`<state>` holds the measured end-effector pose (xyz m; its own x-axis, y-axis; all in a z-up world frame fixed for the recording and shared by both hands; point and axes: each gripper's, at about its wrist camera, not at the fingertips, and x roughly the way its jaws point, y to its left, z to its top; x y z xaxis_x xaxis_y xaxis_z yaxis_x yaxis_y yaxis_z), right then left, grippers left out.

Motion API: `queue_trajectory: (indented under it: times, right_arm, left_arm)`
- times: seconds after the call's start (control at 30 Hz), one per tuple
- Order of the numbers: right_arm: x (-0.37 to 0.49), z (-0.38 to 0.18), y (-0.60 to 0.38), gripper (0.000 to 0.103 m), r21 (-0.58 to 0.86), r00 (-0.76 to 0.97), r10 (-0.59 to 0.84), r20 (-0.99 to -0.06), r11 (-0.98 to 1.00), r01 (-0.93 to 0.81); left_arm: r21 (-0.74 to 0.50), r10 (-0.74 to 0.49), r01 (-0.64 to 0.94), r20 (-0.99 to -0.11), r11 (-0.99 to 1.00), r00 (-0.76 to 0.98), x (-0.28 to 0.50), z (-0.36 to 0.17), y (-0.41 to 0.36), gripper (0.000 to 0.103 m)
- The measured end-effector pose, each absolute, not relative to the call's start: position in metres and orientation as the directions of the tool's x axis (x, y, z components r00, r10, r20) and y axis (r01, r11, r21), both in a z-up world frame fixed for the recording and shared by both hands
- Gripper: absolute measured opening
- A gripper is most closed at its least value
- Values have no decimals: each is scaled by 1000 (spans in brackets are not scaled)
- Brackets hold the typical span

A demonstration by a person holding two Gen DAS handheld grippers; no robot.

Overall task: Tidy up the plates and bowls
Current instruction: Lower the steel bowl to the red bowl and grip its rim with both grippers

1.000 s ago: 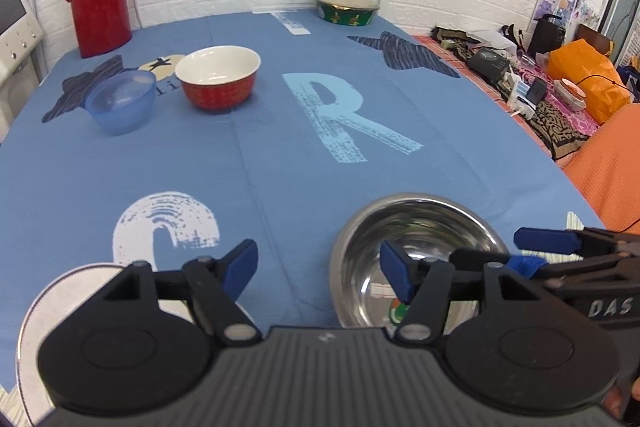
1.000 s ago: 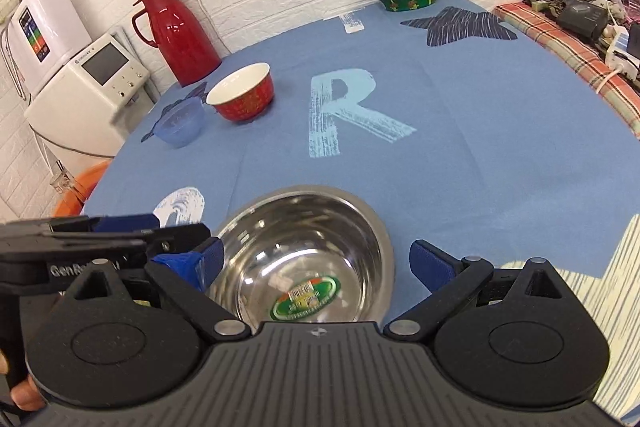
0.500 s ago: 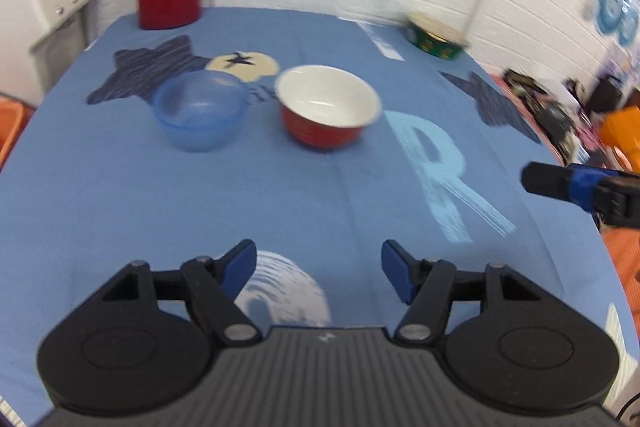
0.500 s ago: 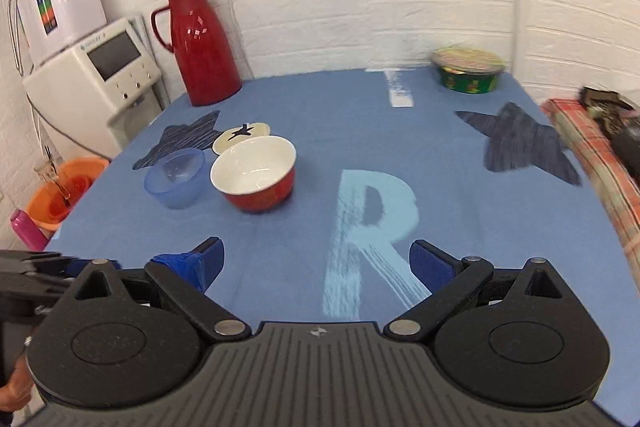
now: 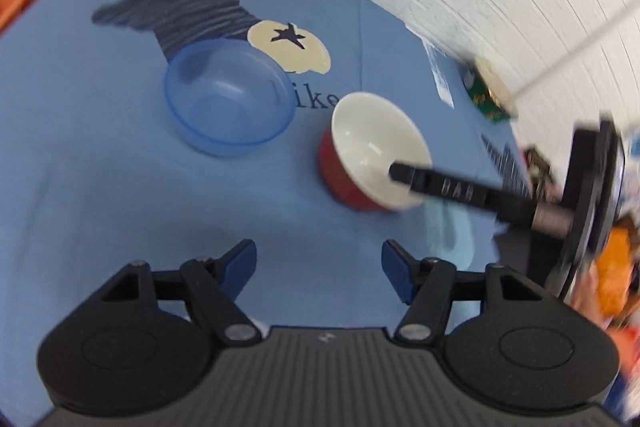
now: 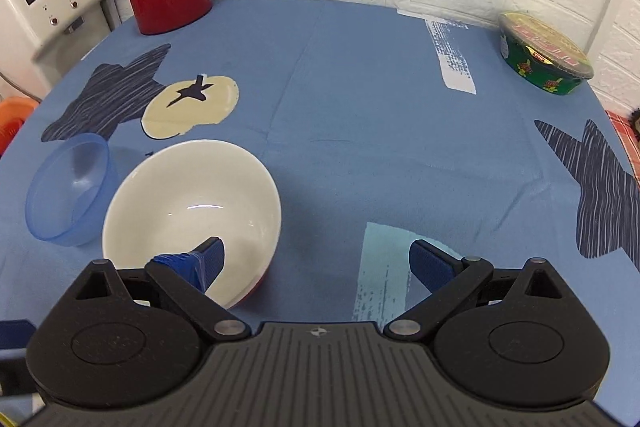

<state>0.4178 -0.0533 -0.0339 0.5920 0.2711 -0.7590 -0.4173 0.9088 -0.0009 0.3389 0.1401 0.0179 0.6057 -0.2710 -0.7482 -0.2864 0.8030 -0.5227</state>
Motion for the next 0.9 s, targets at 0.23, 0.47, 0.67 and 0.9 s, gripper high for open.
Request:
queue_trajectory:
  times: [0.23,0.47,0.67,0.9]
  right_arm:
    - [431,-39,-50,87,0,567,321,-759,870,-493]
    - [437,-46,-40,87,-98,569,321,-757,805,-585]
    - [443,-54,-34,87,-18,489,425,-762,741,-672]
    - [450,-56,-35,89,34,446,455,-771,727,-685]
  left_arm:
    - [-558,-156,-501,-756,662,636,369,11,126,64]
    - [-571,-128,-600,-776,561,618,382,-8,123,64]
    - [-529,-96,-606,-794,594,600,407,-17,119,60]
    - [-514,-109,-552,-789,657,605,420,-18,116,48]
